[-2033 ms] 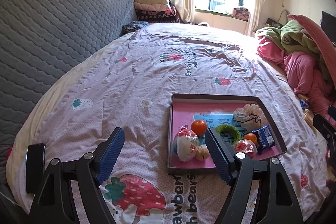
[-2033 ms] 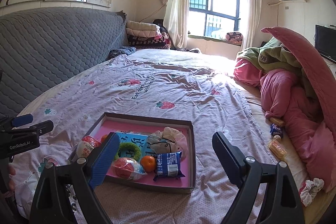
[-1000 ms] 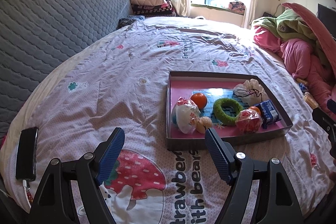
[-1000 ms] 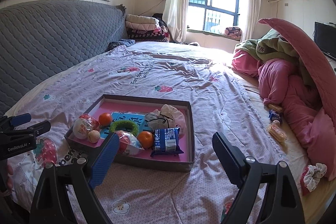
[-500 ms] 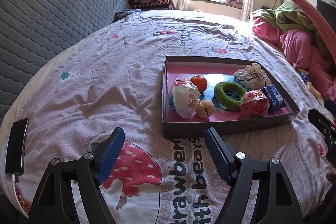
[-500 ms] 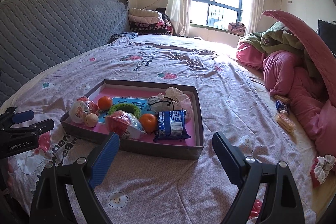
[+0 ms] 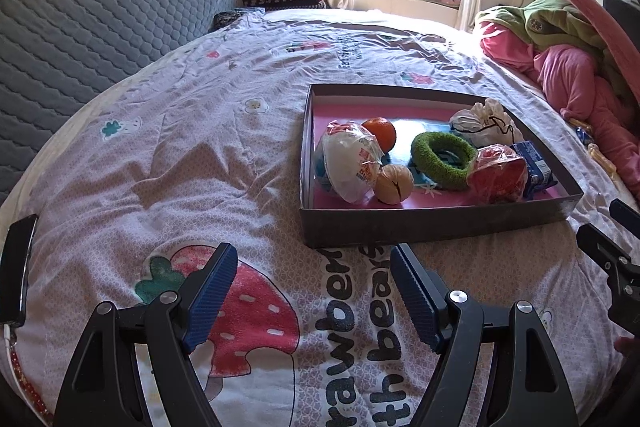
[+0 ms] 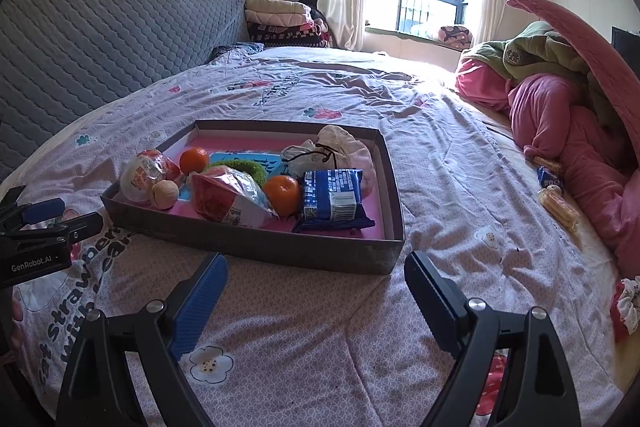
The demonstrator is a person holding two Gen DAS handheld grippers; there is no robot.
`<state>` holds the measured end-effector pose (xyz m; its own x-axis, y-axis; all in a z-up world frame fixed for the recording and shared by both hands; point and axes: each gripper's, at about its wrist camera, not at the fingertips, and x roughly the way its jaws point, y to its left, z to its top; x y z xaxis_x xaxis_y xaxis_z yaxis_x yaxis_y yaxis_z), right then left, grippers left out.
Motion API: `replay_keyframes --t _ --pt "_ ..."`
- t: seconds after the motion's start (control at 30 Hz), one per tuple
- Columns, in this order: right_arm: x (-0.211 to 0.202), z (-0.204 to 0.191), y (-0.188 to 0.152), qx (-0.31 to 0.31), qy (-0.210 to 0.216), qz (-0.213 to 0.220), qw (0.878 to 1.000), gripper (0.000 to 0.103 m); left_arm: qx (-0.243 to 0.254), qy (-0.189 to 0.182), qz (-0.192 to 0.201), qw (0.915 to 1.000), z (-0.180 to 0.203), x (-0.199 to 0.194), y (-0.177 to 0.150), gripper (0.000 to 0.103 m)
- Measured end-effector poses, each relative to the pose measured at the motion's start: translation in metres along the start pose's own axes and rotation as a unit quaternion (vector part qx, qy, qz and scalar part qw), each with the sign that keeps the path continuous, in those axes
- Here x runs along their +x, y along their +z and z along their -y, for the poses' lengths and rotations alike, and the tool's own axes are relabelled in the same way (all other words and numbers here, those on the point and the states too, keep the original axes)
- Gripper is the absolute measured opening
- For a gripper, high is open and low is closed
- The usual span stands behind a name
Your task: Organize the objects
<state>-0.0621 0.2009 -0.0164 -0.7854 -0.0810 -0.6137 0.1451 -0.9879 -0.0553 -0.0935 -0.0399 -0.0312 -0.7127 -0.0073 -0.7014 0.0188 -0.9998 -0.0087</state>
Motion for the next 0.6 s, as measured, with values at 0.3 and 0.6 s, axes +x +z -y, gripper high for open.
replay_keyframes --t 0.3,0.6 --pt "0.012 0.000 -0.012 0.006 0.005 -0.014 1.000 0.090 0.004 -0.003 -0.007 1.0000 0.005 0.011 -0.010 0.080" --pt "0.016 -0.014 -0.018 -0.004 0.017 -0.019 1.000 0.090 0.010 -0.006 -0.012 0.9999 0.015 0.016 -0.017 0.080"
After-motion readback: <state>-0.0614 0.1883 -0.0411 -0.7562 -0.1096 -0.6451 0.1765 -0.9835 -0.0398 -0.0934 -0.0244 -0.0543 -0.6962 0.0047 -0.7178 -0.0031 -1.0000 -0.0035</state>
